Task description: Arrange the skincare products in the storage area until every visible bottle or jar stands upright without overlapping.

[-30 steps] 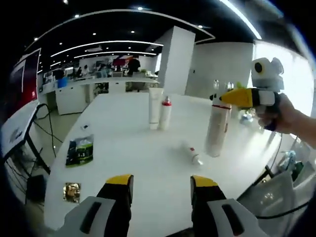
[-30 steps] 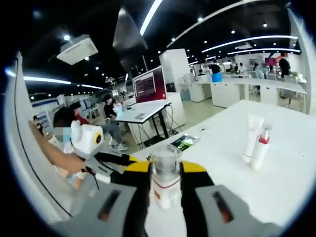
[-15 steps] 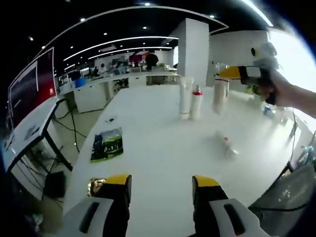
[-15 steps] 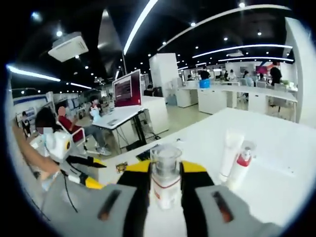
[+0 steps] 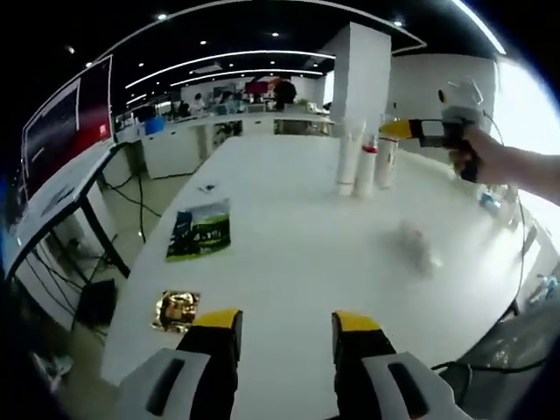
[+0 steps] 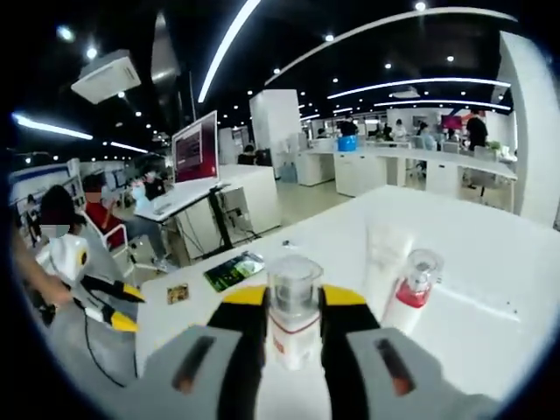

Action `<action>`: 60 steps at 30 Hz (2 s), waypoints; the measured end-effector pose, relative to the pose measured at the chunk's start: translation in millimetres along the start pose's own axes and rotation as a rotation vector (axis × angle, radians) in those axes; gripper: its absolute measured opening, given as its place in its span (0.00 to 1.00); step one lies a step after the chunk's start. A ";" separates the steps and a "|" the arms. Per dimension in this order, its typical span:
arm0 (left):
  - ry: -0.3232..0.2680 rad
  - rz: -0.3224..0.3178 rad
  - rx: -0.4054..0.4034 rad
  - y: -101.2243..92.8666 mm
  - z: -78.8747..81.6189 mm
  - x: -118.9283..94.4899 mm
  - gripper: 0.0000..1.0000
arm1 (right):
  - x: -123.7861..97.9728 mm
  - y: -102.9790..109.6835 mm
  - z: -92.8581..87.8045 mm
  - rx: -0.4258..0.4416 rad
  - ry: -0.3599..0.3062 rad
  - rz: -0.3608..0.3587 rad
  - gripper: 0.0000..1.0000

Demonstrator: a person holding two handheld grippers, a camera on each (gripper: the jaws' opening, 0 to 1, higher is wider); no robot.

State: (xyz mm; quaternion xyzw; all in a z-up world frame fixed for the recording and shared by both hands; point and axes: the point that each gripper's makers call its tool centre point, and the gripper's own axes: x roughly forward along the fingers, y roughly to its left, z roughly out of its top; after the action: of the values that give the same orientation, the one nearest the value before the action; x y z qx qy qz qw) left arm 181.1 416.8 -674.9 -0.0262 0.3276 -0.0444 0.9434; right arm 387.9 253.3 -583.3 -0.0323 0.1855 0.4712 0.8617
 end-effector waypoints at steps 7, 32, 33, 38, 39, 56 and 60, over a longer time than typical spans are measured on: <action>-0.005 -0.037 -0.014 -7.1 -5.4 9.0 0.47 | 21.7 -5.2 -7.1 -0.093 -0.014 0.003 0.22; 0.127 0.038 -0.048 23.7 -39.8 13.7 0.42 | 68.5 -36.9 -56.9 -0.154 -0.027 -0.063 0.22; 0.130 0.037 -0.044 23.7 -40.5 13.9 0.42 | 69.0 -38.3 -58.5 -0.153 -0.027 -0.067 0.22; 0.131 0.037 -0.039 24.4 -40.7 14.1 0.42 | 69.9 -42.1 -53.9 -0.153 -0.067 -0.089 0.23; 0.130 0.036 -0.045 24.9 -40.7 14.0 0.42 | 69.7 -44.5 -53.6 -0.150 -0.067 -0.105 0.23; 0.130 0.050 -0.038 28.9 -41.0 11.9 0.40 | 67.0 -47.4 -54.2 -0.186 -0.036 -0.126 0.26; 0.127 0.054 -0.027 29.3 -40.2 10.8 0.39 | 67.2 -45.4 -54.7 -0.167 -0.028 -0.119 0.30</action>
State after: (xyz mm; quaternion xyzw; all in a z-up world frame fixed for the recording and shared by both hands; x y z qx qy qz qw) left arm 166.5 444.0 -715.3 -0.0274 0.3881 -0.0160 0.9211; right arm 442.2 269.3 -663.0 -0.1083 0.1311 0.4333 0.8851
